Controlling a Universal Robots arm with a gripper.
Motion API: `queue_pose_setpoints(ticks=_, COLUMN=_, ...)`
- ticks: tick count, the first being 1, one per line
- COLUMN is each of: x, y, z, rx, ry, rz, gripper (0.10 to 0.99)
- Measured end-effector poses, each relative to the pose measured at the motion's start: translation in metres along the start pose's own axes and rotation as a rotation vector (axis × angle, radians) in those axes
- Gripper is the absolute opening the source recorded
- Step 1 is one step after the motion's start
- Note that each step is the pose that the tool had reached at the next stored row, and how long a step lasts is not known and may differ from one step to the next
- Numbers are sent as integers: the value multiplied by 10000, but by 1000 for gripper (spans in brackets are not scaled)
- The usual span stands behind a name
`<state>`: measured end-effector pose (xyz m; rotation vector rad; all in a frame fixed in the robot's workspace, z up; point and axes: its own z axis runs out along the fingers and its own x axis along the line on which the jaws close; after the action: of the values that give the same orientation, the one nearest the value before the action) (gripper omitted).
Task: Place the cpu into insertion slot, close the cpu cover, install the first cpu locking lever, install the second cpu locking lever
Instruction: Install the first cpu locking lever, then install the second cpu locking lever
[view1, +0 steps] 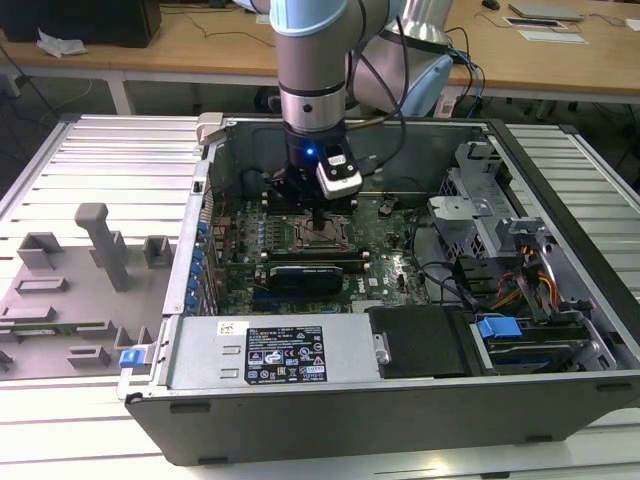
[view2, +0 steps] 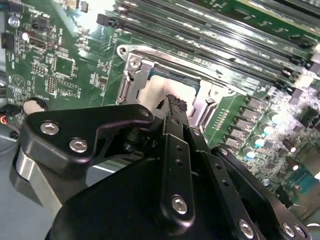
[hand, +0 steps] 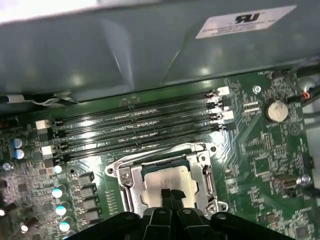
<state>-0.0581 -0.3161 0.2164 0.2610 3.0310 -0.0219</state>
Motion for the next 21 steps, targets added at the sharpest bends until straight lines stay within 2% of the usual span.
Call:
queue_pose_setpoints(ticks=2, x=-3, y=1, z=10, rx=-76, ry=3, rz=-764, gripper=106)
queue_pose_setpoints(ticks=4, x=-3, y=1, z=11, rx=-110, ry=9, rz=-1185, gripper=106)
queue_pose_setpoints(ticks=7, x=-6, y=1, z=-23, rx=-106, ry=15, rz=-1239, gripper=106)
queue_pose_setpoints(ticks=14, x=-27, y=0, z=-231, rx=-51, ry=9, rz=-1245, gripper=106)
queue_pose_setpoints(ticks=21, x=-27, y=0, z=-235, rx=-42, ry=8, rz=-1246, gripper=106)
